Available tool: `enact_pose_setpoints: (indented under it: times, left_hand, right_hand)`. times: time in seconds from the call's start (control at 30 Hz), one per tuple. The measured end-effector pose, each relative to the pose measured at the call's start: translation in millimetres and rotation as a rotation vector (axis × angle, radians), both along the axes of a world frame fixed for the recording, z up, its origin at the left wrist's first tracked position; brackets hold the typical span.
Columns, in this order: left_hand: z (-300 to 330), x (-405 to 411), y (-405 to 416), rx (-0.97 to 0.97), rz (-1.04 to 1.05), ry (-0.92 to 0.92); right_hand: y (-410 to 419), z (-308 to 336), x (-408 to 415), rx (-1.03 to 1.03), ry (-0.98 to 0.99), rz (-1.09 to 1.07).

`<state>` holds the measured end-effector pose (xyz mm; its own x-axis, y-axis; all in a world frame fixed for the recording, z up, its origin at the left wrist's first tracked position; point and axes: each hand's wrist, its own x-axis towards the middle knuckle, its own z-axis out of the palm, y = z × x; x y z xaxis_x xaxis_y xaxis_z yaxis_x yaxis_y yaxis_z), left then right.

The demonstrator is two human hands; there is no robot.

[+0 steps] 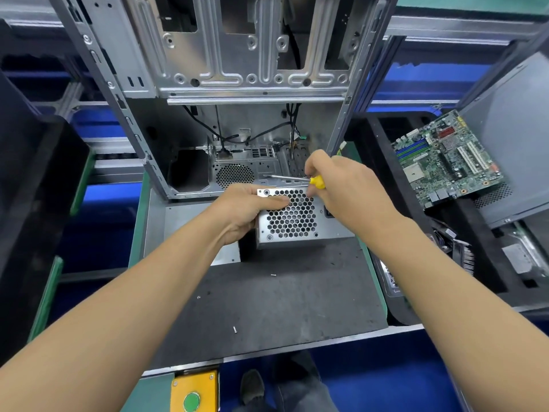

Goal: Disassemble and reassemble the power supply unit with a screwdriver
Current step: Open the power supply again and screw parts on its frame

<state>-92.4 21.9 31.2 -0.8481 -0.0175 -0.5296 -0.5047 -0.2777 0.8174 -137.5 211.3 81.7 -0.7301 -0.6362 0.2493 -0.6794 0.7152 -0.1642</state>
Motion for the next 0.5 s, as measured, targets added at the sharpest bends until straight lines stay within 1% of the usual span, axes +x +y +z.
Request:
enact_pose_setpoints:
  times: [0.07, 0.13, 0.23, 0.3, 0.4, 0.5]
  left_hand:
    - [0, -3, -1, -0.002, -0.004, -0.007]
    - [0, -5, -2, 0.023, -0.001, -0.017]
    - [0, -8, -4, 0.033, -0.001, -0.030]
    - [1, -10, -5, 0.035, 0.003, -0.037]
    - [1, -13, -5, 0.059, 0.005, -0.047]
    - [1, -14, -6, 0.063, -0.002, -0.059]
  right_hand:
    - [2, -2, -2, -0.094, -0.033, -0.024]
    - [2, -5, -6, -0.194, -0.116, -0.060]
    - [4, -9, -9, -0.291, -0.254, -0.107]
    - [6, -13, -11, -0.339, -0.312, -0.122]
    - [9, -16, -15, -0.357, -0.366, -0.112]
    - [12, -13, -19, -0.405, -0.332, -0.139]
